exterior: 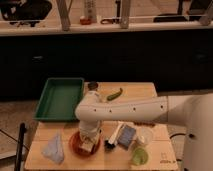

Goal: Wipe red bowl with eraser

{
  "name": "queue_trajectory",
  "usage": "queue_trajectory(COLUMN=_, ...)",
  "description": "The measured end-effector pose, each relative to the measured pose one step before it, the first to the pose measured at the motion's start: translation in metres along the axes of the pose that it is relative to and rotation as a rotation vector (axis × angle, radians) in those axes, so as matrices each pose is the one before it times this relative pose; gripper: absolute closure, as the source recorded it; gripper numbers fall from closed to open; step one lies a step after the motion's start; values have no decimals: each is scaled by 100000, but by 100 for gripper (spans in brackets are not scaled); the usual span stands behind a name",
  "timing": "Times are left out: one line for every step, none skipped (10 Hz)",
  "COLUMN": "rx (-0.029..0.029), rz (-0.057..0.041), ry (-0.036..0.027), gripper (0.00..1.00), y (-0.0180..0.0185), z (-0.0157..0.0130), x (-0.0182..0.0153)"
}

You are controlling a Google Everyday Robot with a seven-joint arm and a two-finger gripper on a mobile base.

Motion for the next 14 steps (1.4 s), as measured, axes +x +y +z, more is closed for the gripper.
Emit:
queue_trajectory(rx=164, rz=-2815, ry=-172, gripper=100, y=-1708, z=172, x=-531)
queue_trajectory(rx=-53, rz=-3613, ry=-710, gripper=100, y=-1546, z=258, x=-758)
queue_trajectory(rx=225, rz=-3592, ry=-738, gripper=100, y=-1099, z=203, x=-878)
queue_trajectory(rx=457, rz=-3431, ry=-712, gripper=100, y=-777, z=190, x=-1071)
queue_trajectory(rx=-66, rz=-2972, ry=-997, gripper=100, y=-229, z=298, x=-1219)
queue_trajectory(rx=-453, rz=-2874, ry=-1134, gripper=100, y=16, z=402, x=-1222)
queue_trajectory(rx=-904, rz=-1605, ry=-957, gripper=100, y=381, z=428, x=-804)
queue_trajectory(rx=-426, rz=325, ry=-373, gripper=100, y=510, z=150, x=-150)
queue_trajectory(rx=-540, rz=1011, ry=-278, gripper=100, y=1075, z=60, x=-24)
queue_trajectory(rx=-618, rz=2121, ry=284, gripper=100, y=1708, z=-155, x=171)
queue_trajectory(rx=-852, rz=2804, ry=581, gripper=100, y=1834, z=-168, x=342)
queue_trajectory(rx=-850, rz=3146, ry=813, gripper=100, y=1608, z=-160, x=546)
queue_trajectory(rx=-682, rz=2490, ry=911, gripper=100, y=974, z=-125, x=579)
queue_trajectory(rx=50, rz=4088, ry=1873, gripper=100, y=728, z=-229, x=1398)
